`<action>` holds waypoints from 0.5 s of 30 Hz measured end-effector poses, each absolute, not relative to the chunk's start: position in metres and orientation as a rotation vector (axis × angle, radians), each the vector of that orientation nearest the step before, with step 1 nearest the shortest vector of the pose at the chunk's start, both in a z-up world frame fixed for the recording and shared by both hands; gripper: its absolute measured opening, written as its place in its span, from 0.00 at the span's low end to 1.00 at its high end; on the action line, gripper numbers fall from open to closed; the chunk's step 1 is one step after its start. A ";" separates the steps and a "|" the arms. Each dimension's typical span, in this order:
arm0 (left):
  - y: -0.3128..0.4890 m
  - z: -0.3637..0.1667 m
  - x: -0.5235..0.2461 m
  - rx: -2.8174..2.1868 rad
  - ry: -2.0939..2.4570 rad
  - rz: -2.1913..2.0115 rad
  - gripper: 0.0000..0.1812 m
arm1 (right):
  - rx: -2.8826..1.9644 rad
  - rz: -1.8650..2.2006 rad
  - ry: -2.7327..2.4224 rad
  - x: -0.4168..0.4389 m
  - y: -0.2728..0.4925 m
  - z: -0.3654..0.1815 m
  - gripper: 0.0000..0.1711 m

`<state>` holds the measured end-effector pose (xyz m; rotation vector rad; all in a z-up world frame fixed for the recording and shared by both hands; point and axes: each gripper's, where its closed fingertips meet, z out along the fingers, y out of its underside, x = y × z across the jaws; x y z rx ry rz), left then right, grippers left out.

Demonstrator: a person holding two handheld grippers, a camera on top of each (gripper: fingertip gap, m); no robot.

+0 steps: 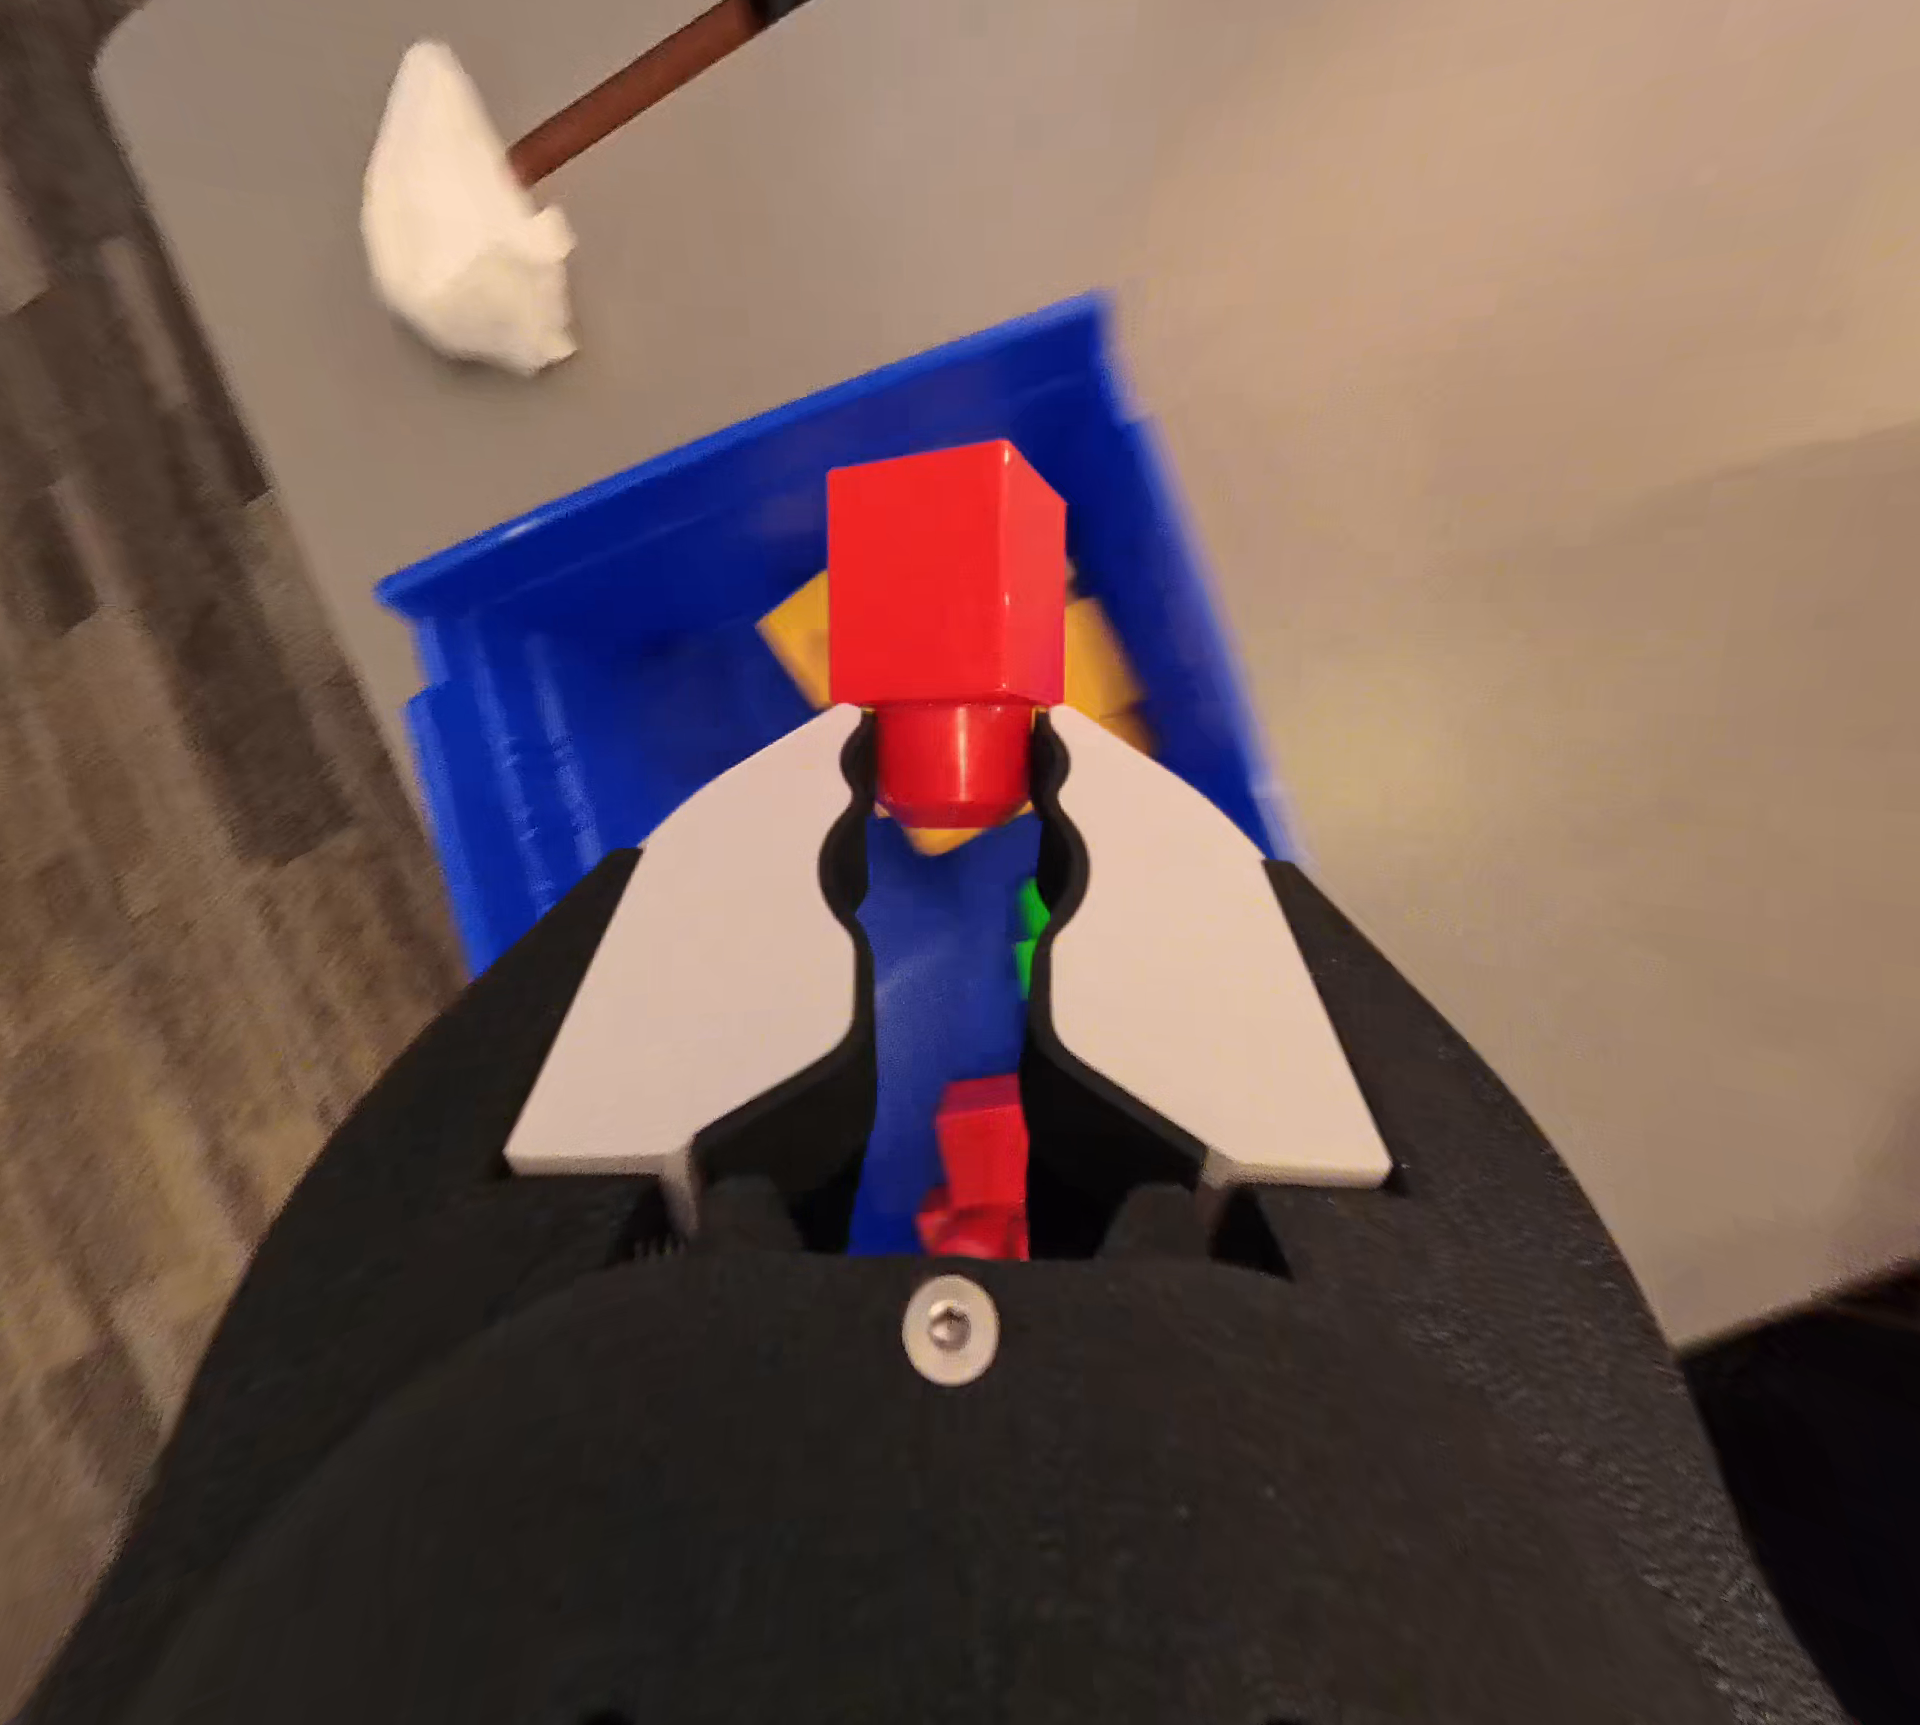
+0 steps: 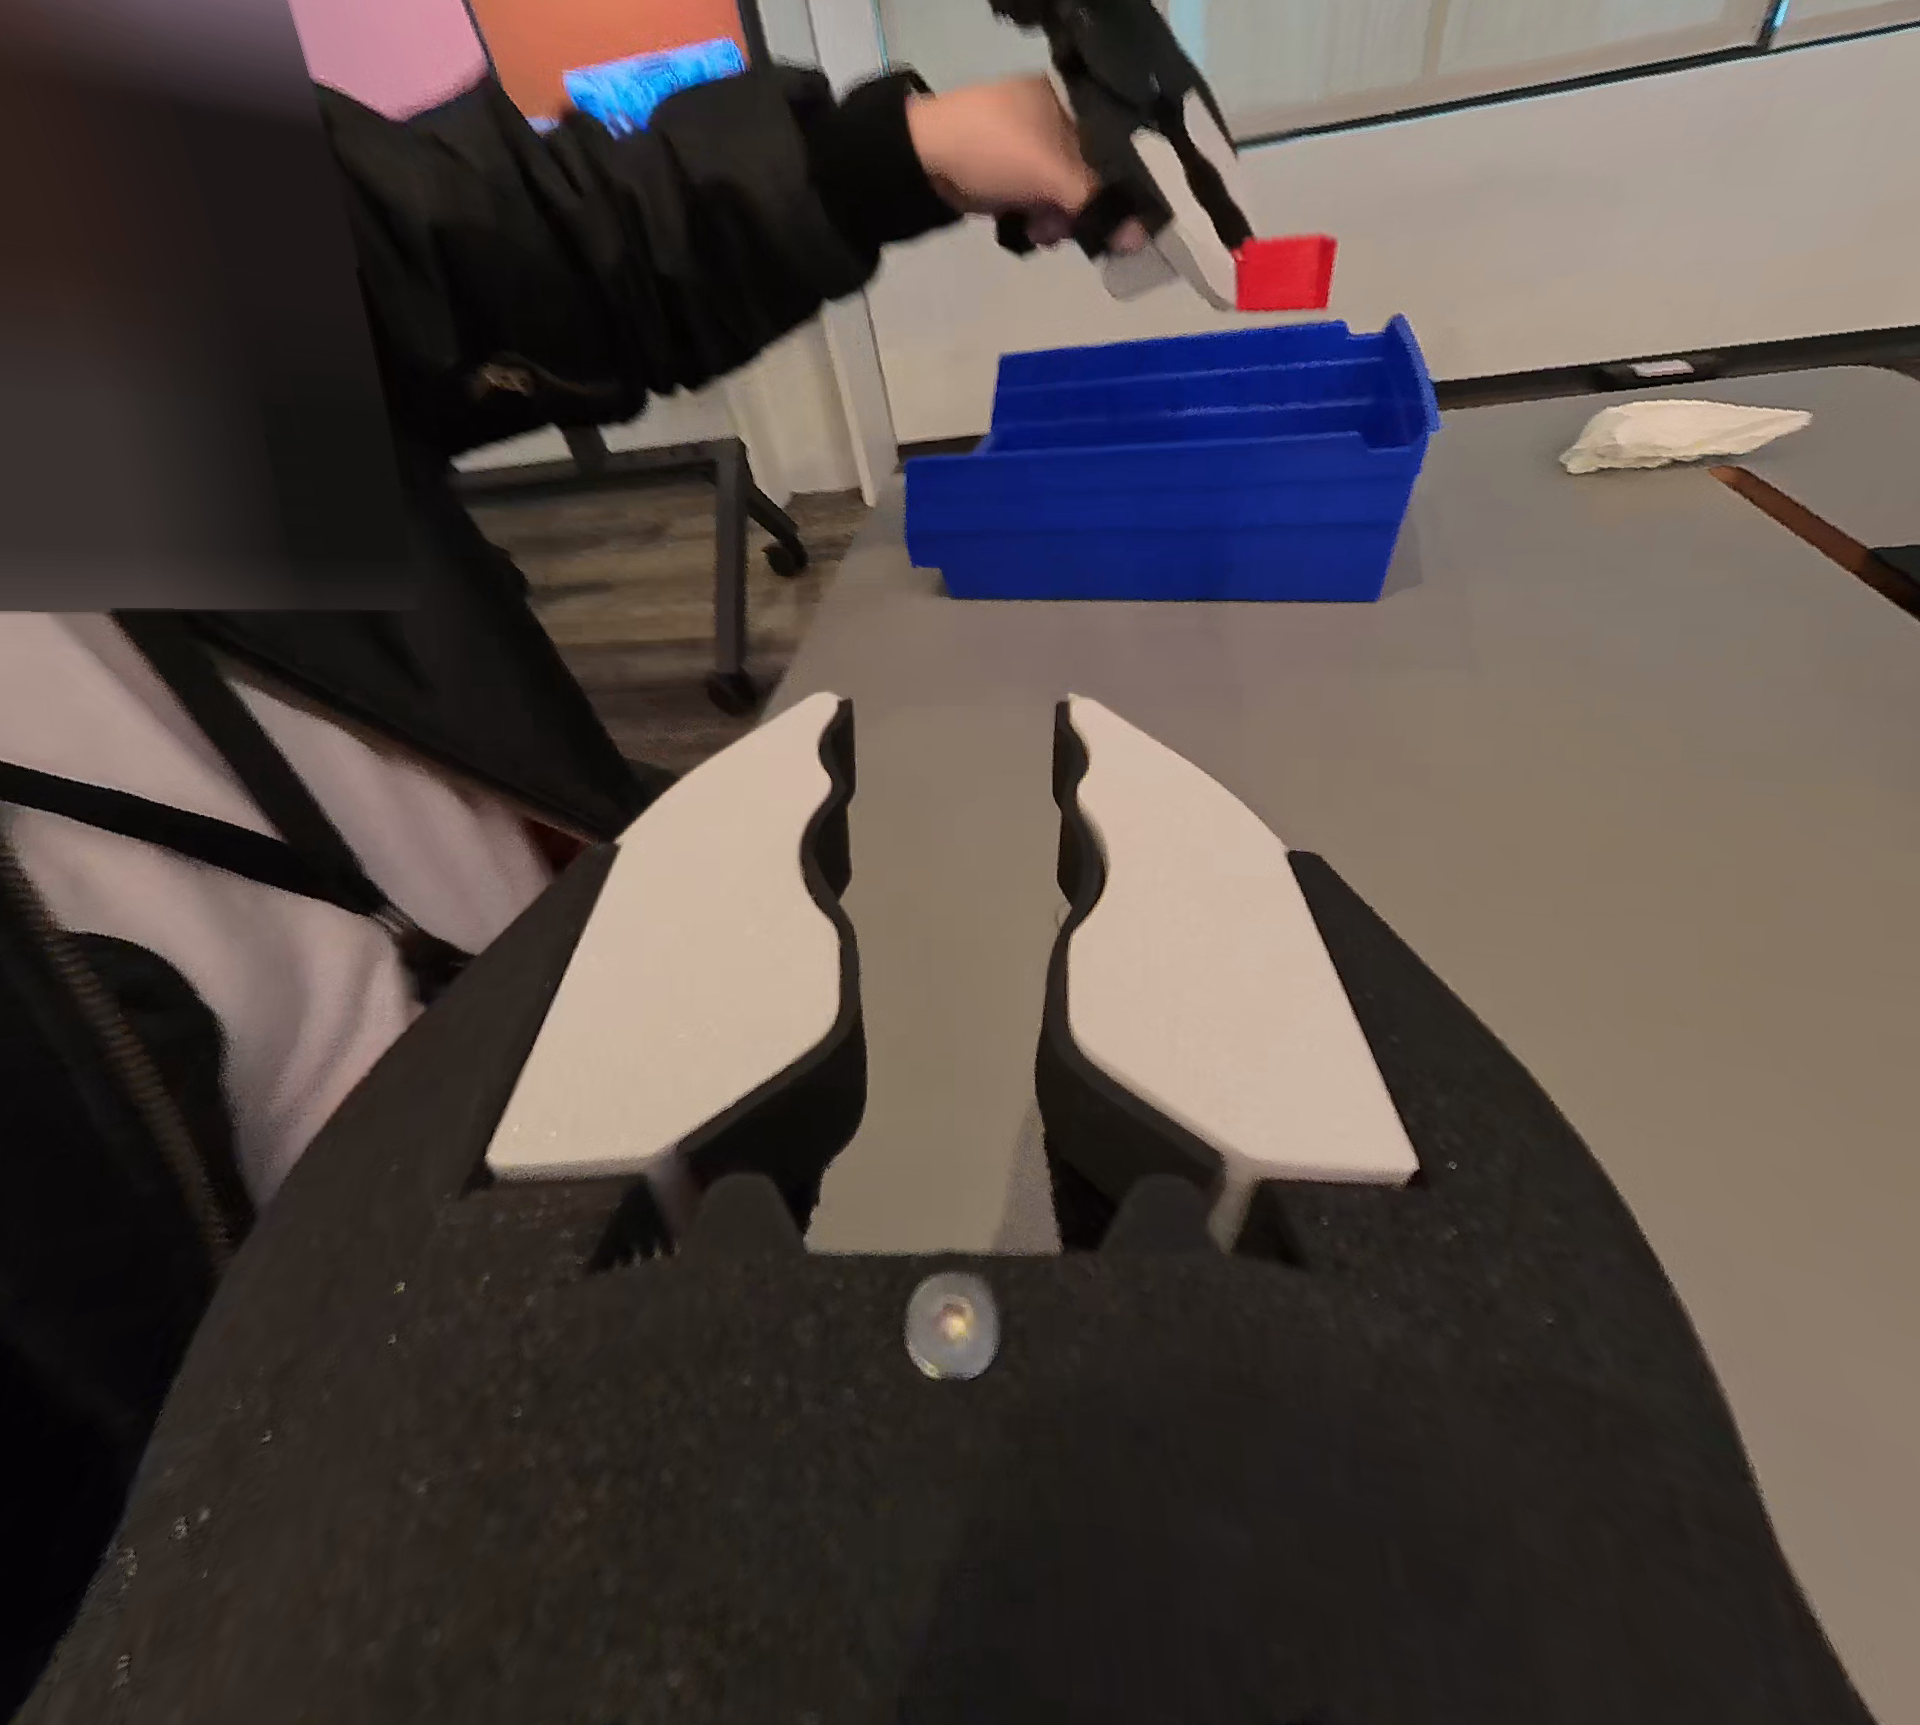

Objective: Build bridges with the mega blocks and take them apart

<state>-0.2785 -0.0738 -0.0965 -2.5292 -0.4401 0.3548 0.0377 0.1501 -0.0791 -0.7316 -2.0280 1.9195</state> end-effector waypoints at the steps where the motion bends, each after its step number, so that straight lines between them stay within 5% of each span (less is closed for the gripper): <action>1: -0.061 -0.090 -0.261 -2.526 -0.399 0.303 0.16 | -0.731 1.865 -2.034 0.034 0.150 -0.083 0.21; 15: 0.101 -0.148 -0.070 -2.836 0.026 -0.322 0.16 | -0.237 0.709 -2.100 -0.023 0.134 -0.117 0.26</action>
